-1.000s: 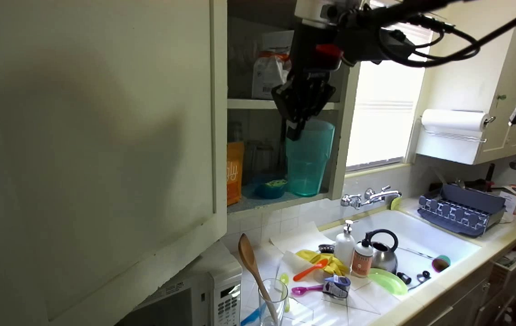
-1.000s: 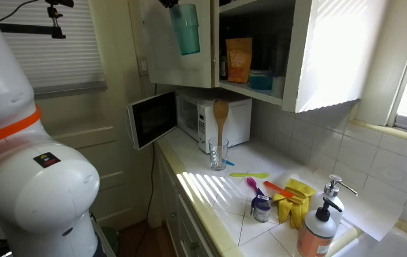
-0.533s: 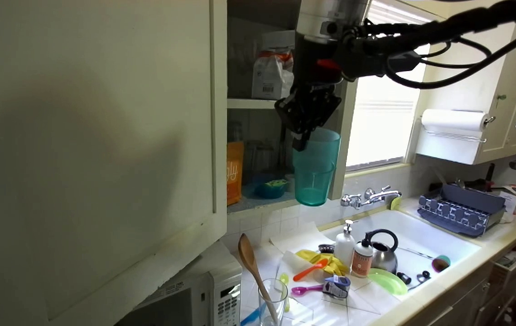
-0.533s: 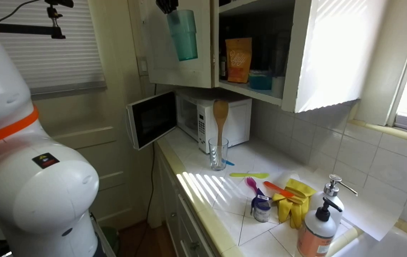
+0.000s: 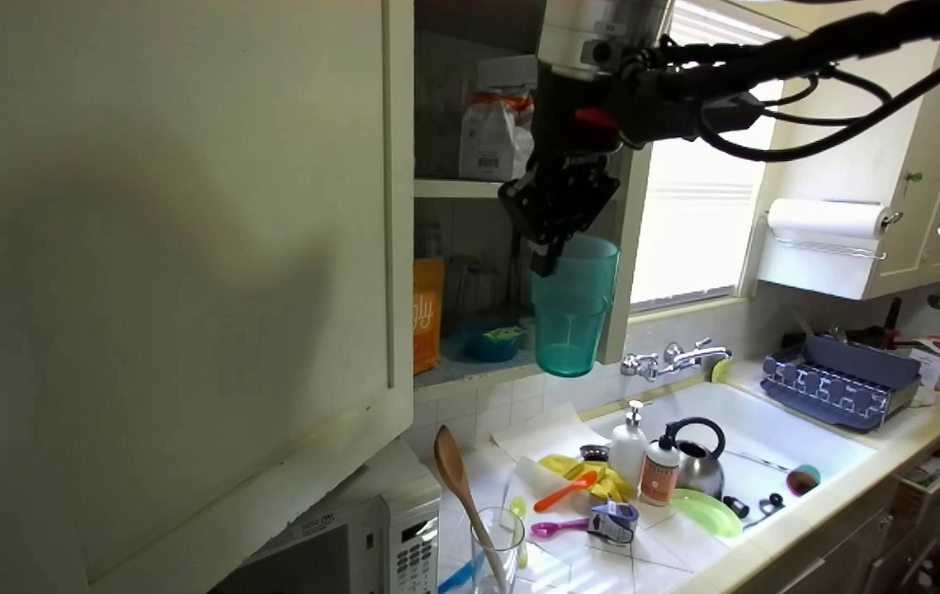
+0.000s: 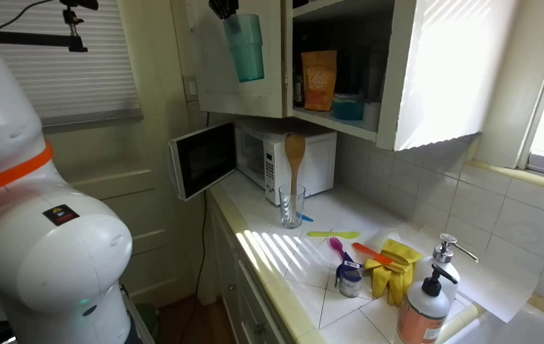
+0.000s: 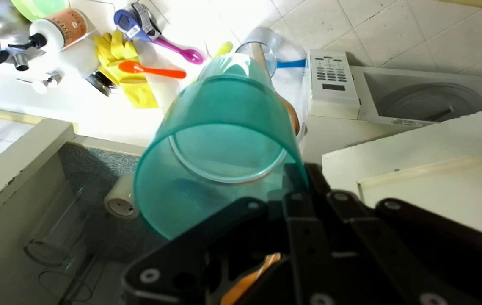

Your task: Remove the blue cup from the cabinet and put it on the counter.

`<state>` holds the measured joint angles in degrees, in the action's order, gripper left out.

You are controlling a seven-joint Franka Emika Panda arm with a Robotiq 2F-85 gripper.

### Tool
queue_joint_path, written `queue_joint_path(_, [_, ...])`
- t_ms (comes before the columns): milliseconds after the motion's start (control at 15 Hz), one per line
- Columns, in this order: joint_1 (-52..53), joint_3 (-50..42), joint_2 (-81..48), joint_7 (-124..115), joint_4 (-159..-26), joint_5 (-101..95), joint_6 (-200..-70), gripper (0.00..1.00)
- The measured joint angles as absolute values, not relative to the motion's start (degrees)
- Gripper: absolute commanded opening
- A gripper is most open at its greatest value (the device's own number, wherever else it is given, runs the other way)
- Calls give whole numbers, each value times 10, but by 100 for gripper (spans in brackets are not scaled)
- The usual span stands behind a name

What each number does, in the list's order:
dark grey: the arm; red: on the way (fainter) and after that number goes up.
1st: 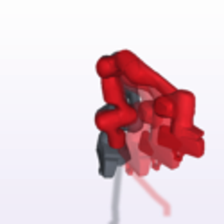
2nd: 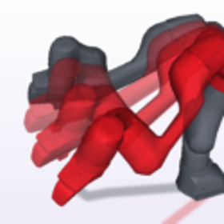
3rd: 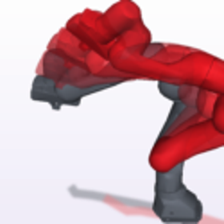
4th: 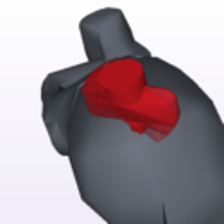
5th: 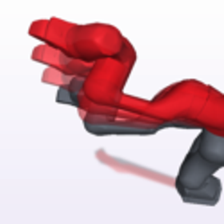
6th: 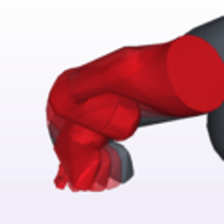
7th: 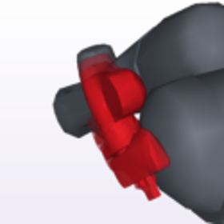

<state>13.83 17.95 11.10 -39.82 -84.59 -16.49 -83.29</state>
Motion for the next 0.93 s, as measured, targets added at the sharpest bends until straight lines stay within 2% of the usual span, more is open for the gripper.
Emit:
queue_joint_path(333, [135,172,120,-397,-912,-136,-921,1])
queue_joint_path(933, [123,148,195,-384,-1184,-85,-1245,1])
